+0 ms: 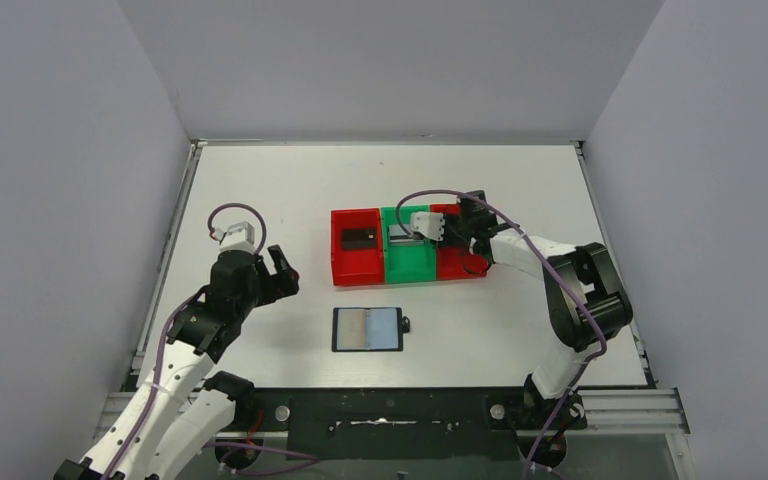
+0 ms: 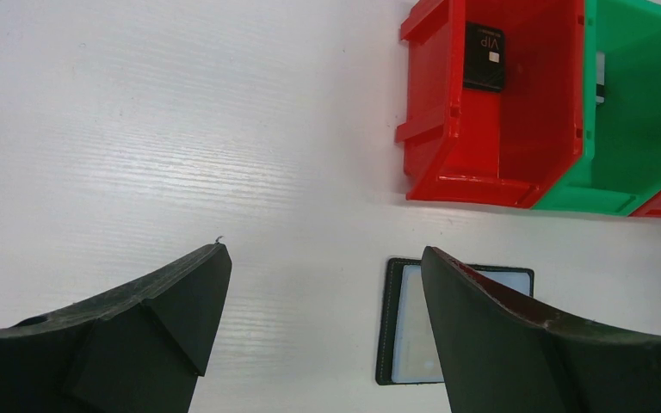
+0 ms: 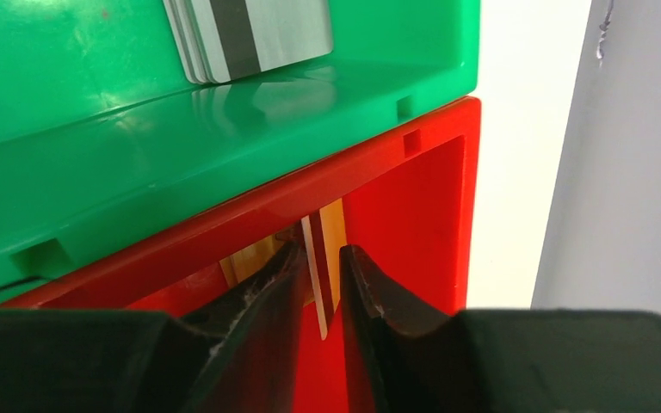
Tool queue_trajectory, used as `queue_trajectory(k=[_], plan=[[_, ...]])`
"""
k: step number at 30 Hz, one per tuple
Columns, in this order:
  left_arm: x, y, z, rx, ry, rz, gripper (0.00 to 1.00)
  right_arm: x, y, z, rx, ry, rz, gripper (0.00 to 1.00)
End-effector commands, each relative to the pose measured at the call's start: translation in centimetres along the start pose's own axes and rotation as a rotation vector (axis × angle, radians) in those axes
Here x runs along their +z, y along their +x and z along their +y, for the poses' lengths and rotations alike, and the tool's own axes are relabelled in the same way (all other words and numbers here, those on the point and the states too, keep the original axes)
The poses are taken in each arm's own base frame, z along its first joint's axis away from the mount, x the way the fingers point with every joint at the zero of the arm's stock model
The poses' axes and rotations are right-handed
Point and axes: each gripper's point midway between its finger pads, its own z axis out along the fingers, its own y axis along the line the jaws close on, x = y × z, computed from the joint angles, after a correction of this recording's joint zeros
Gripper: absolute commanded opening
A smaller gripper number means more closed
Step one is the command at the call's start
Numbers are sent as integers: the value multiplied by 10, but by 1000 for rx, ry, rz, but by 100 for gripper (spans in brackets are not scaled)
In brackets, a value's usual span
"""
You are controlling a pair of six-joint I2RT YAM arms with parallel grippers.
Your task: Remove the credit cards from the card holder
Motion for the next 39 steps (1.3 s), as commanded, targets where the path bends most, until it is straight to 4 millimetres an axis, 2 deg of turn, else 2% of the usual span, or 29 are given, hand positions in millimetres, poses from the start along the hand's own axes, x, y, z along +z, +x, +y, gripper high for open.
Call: queue_trajectory(k=[1, 7, 9, 13, 18, 20, 23, 24, 25, 28, 30, 32, 36, 38, 39], plan=[[0, -15, -8, -4, 28, -46, 83, -16, -10, -19, 10, 66, -22, 25], [0, -15, -8, -4, 28, -45, 83, -22, -11, -17, 26, 47, -29, 30], [1, -14, -8, -3, 26, -41, 83, -25, -13, -22, 47, 72, -36, 30], [2, -12, -8, 1, 28, -30, 83, -42, -22, -45, 138, 175, -58, 32], [2, -12, -8, 1, 30, -28, 83, -85, -48, -74, 355, 344, -175, 41], [2, -12, -9, 2, 30, -28, 83, -108, -56, -84, 520, 459, -216, 63], [3, -12, -8, 2, 27, -26, 83, -141, -76, -88, 818, 540, -306, 67], [3, -11, -8, 1, 25, -24, 83, -152, -84, -87, 969, 529, -332, 70], [3, -12, -7, 1, 24, -24, 83, -156, -91, -74, 1186, 454, -334, 73], [2, -13, -6, -3, 16, -28, 83, -168, -121, -46, 1474, 232, -372, 77], [1, -15, -5, -8, 10, -38, 83, -166, -135, -23, 1561, 163, -404, 77], [0, -17, -4, -13, 6, -50, 83, -164, -137, -1, 1618, 191, -394, 78], [-5, -22, 0, -30, -9, -81, 83, -151, -124, 47, 1747, 264, -231, 79], [-8, -25, 3, -39, -21, -100, 83, -146, -129, 71, 1761, 271, -189, 79], [-9, -26, 3, -46, -24, -109, 83, -144, -139, 87, 1741, 256, -183, 80]])
